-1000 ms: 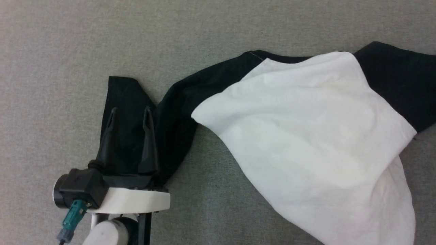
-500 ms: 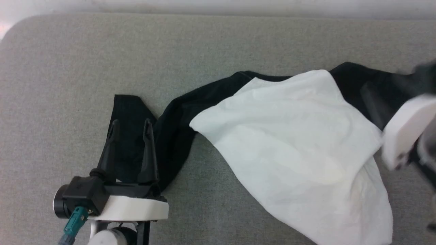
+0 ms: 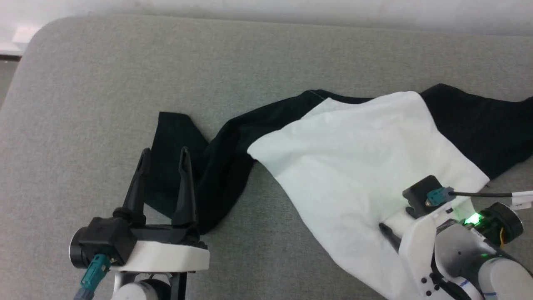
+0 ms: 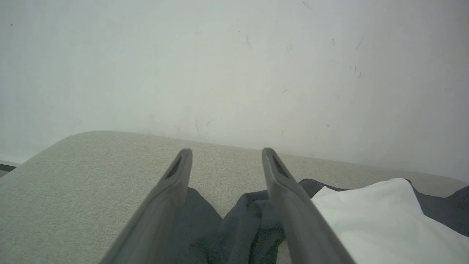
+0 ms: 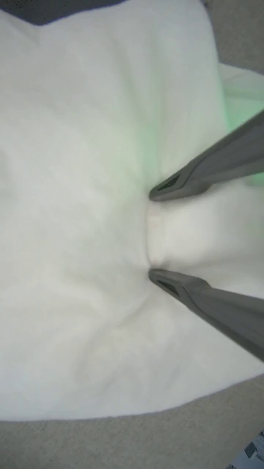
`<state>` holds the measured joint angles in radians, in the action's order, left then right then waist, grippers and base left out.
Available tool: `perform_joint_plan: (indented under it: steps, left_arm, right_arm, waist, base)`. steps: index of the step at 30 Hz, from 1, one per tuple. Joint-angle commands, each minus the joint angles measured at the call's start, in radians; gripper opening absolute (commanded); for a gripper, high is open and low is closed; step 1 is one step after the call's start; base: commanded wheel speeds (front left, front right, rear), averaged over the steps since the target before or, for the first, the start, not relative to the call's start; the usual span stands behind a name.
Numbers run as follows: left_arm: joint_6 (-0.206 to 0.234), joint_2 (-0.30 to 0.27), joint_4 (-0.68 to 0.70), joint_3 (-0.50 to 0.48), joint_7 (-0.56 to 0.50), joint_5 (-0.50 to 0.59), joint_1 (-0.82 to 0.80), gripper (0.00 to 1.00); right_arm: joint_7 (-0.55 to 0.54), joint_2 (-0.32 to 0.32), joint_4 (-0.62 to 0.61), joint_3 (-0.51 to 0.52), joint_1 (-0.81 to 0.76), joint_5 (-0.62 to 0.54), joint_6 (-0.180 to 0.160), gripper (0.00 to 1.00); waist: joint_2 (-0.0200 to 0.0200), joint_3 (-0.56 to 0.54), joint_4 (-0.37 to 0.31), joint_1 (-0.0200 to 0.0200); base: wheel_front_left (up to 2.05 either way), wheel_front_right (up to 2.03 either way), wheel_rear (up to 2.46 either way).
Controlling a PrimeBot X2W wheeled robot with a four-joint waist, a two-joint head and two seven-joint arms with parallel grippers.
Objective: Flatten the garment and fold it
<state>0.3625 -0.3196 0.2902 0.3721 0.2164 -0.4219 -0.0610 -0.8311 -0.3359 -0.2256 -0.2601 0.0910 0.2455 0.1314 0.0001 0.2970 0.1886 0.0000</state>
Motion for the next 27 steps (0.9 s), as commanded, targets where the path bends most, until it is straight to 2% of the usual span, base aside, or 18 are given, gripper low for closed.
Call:
perform_joint_plan:
  steps: [1,3,4,5,10,13,21,24,26,27]
  left_arm:
    - [0.002,0.002,-0.002,-0.001,0.006,-0.002,0.007,1.00]
    - [0.002,0.004,-0.004,-0.001,0.008,-0.002,0.002,1.00]
    - [0.002,0.004,-0.006,-0.001,0.009,-0.002,-0.001,1.00]
    - [0.003,0.005,-0.008,-0.002,0.009,-0.003,-0.003,1.00]
    - [0.003,0.007,-0.021,-0.005,0.013,-0.006,-0.002,1.00]
    - [0.004,0.008,-0.026,-0.007,0.015,-0.009,0.000,1.00]
    - [0.006,0.005,-0.026,-0.005,0.015,-0.014,0.013,1.00]
    - [0.004,0.003,-0.023,-0.002,0.014,-0.016,0.013,1.00]
    - [0.004,0.000,-0.022,-0.004,0.013,-0.018,0.014,1.00]
    - [0.005,-0.002,-0.022,-0.006,0.012,-0.018,0.015,1.00]
  right_arm:
    - [0.009,0.005,0.026,-0.005,0.005,-0.013,-0.001,1.00]
    - [0.008,0.007,0.055,-0.012,0.023,-0.031,-0.001,0.36]
    - [0.011,0.009,0.060,-0.016,0.034,-0.032,-0.001,0.10]
    - [0.013,0.016,0.062,-0.013,0.045,-0.028,-0.001,0.00]
    - [-0.003,0.012,0.008,-0.019,0.083,0.003,-0.001,0.00]
    - [-0.050,0.002,-0.057,-0.025,0.064,0.052,-0.001,0.00]
    - [-0.236,-0.042,-0.227,-0.029,-0.181,0.173,-0.001,0.00]
    - [-0.264,-0.057,-0.233,-0.029,-0.276,0.168,-0.001,0.00]
    - [-0.236,-0.031,-0.223,-0.014,-0.307,0.165,-0.001,0.00]
    - [-0.219,-0.034,-0.220,-0.020,-0.308,0.149,-0.001,0.35]
  waist:
    - [-0.0001,0.023,0.020,0.0000]
    - [-0.0001,0.031,0.024,0.0000]
    - [-0.0001,0.032,0.024,0.0000]
    - [-0.0001,0.032,0.021,0.0000]
    - [-0.0001,0.009,-0.009,0.0000]
    - [-0.0001,-0.012,-0.032,0.0000]
    - [-0.0001,-0.033,-0.056,0.0000]
    - [-0.0001,-0.029,-0.052,0.0000]
    - [-0.0001,-0.027,-0.052,0.0000]
    - [-0.0001,-0.027,-0.051,0.0000]
  base:
    - [0.00,0.00,0.00]
    - [0.00,0.00,0.00]
    - [0.00,0.00,0.00]
    - [0.00,0.00,0.00]
    - [0.00,0.00,0.00]
    - [0.00,0.00,0.00]
    - [0.00,0.00,0.00]
    - [0.00,0.00,0.00]
    - [0.00,0.00,0.00]
    - [0.00,0.00,0.00]
